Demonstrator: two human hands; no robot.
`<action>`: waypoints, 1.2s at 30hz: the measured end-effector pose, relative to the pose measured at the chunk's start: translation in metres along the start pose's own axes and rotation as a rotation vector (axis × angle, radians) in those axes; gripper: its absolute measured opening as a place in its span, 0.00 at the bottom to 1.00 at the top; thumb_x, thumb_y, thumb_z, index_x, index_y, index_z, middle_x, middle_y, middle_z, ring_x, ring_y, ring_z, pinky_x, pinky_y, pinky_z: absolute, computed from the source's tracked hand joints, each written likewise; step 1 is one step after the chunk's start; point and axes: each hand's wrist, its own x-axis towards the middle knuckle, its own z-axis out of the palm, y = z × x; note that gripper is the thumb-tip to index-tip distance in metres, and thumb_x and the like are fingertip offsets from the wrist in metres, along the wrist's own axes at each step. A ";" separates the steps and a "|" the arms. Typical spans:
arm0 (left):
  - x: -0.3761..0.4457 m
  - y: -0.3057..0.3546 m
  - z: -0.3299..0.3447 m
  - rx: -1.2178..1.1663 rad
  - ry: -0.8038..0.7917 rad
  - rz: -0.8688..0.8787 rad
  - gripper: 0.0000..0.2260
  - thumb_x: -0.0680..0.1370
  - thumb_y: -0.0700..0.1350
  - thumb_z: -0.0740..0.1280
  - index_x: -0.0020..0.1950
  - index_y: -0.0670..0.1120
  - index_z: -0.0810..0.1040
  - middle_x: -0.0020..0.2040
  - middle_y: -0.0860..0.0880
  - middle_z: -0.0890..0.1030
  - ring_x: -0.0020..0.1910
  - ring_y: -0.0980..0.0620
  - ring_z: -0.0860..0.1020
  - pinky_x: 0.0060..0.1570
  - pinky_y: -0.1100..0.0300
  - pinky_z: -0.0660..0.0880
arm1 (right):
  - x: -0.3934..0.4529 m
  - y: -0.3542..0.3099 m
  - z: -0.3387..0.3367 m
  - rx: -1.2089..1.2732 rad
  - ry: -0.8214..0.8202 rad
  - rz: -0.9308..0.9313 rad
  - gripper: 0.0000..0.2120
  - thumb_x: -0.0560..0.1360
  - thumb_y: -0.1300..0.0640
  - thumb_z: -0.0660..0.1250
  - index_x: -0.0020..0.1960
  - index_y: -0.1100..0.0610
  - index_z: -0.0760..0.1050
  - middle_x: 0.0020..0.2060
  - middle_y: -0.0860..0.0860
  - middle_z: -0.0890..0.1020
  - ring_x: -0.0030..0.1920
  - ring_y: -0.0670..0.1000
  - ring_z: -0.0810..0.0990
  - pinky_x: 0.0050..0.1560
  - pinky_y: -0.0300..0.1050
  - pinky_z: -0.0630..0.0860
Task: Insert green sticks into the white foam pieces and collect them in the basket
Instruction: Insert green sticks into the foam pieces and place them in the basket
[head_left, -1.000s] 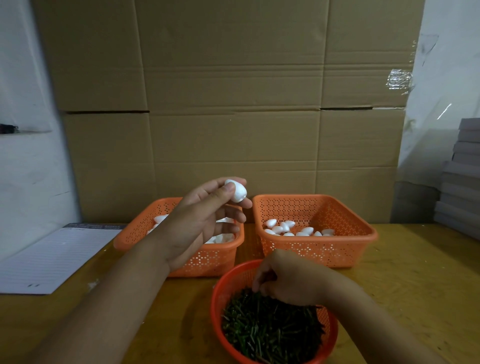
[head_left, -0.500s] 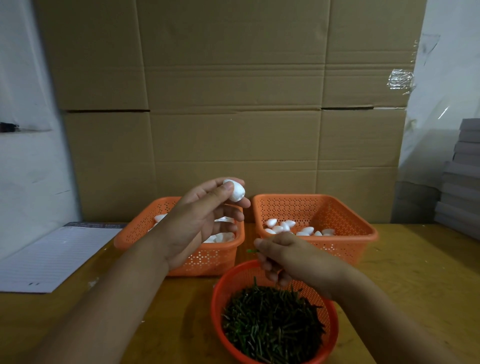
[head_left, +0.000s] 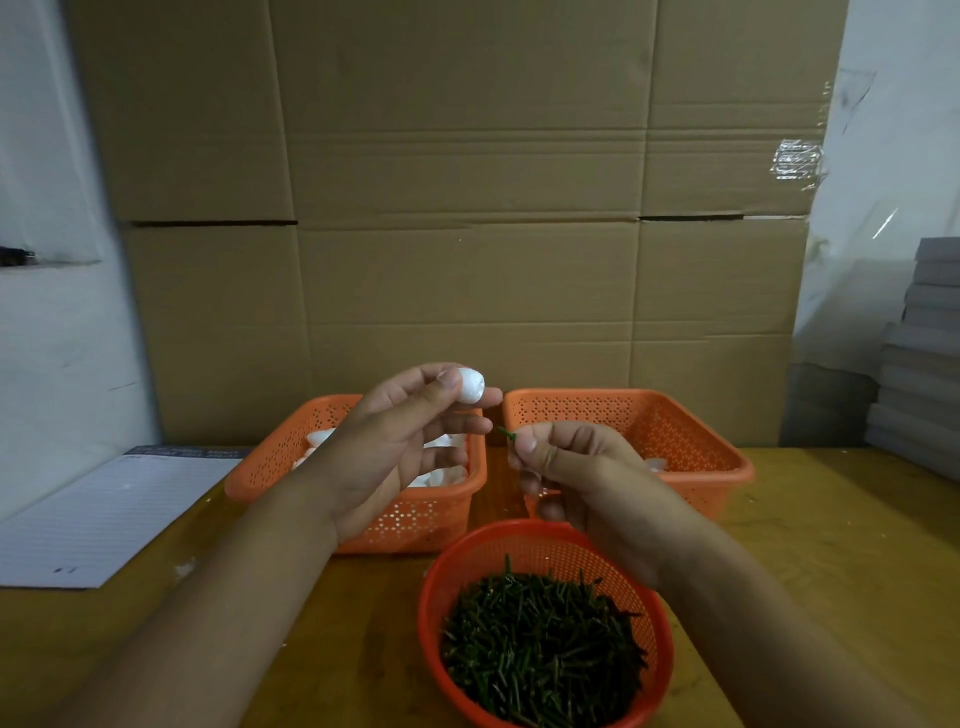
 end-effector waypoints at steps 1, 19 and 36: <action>0.000 -0.001 0.000 -0.009 0.013 -0.001 0.16 0.73 0.55 0.72 0.56 0.47 0.82 0.59 0.45 0.84 0.50 0.52 0.82 0.42 0.61 0.79 | 0.000 -0.001 0.001 -0.005 0.024 -0.016 0.11 0.80 0.57 0.65 0.40 0.56 0.79 0.31 0.51 0.75 0.32 0.45 0.72 0.32 0.36 0.69; 0.001 -0.007 0.000 0.048 0.068 0.010 0.18 0.69 0.44 0.75 0.59 0.44 0.81 0.54 0.44 0.85 0.45 0.53 0.81 0.40 0.63 0.78 | 0.000 -0.003 0.008 -0.179 0.367 -0.147 0.10 0.77 0.58 0.71 0.37 0.53 0.84 0.30 0.52 0.79 0.31 0.46 0.75 0.29 0.36 0.72; -0.001 -0.009 0.002 0.151 -0.012 -0.008 0.14 0.70 0.50 0.77 0.54 0.52 0.85 0.53 0.46 0.86 0.45 0.54 0.82 0.43 0.62 0.79 | -0.001 -0.003 0.011 -0.232 0.334 -0.162 0.09 0.77 0.56 0.70 0.41 0.58 0.84 0.29 0.52 0.79 0.31 0.50 0.74 0.31 0.41 0.70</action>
